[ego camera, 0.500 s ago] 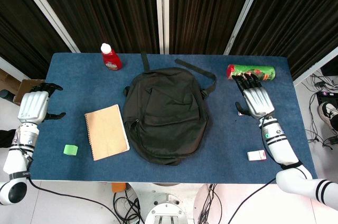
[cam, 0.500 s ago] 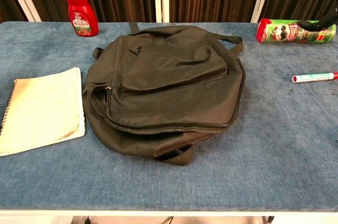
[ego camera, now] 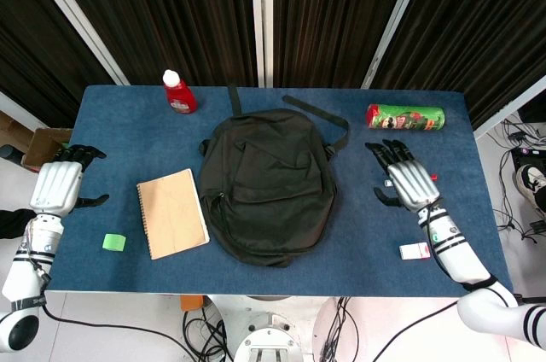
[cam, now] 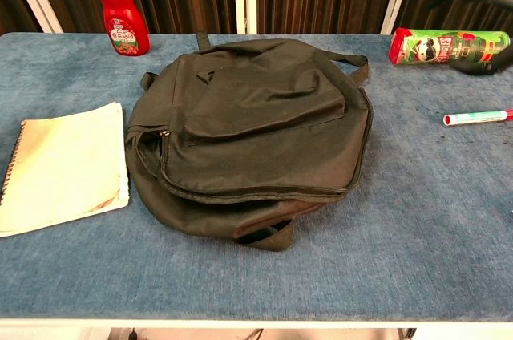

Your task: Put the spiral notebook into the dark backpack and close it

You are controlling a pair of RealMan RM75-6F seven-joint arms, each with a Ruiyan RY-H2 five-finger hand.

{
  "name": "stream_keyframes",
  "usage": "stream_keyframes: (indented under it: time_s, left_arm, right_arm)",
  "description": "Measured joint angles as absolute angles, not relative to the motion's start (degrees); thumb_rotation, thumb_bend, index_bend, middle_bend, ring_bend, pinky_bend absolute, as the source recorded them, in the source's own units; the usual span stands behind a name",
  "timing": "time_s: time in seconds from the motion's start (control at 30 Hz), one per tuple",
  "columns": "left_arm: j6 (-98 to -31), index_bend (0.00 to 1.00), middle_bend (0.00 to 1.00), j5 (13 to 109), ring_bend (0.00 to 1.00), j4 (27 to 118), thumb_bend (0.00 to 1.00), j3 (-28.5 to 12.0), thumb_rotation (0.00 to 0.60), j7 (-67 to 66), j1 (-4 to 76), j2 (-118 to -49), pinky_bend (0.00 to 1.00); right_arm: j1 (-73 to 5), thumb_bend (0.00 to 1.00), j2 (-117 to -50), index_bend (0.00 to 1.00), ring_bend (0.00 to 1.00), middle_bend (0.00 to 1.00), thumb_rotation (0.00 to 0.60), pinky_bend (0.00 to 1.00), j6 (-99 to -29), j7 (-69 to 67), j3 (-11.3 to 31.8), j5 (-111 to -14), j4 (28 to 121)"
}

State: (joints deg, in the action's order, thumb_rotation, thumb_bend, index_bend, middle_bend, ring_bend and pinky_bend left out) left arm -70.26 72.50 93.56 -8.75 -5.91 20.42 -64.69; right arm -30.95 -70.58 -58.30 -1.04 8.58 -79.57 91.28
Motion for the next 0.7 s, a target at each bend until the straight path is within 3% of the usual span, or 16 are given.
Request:
stream_keyframes:
  time_s: [0.3,0.7]
  left_arm:
    - [-78.23,0.30,0.23,85.01,0.17,97.90,0.00,-3.19,0.600,-7.90,16.76,-65.55,0.21]
    - [-81.94,0.30,0.23,92.99,0.17,101.48,0.00,0.67,0.600,-12.63,14.08,-66.73,0.21]
  right_arm:
    - [-30.08,0.30,-71.33,0.06,0.00,0.16,0.600,0.00,-59.17,-7.12,-0.26,-94.61,93.70]
    - [-34.69,0.30,-81.43,0.07,0.00,0.16,0.600,0.00,-53.52,0.08,-0.41,-95.53,92.04]
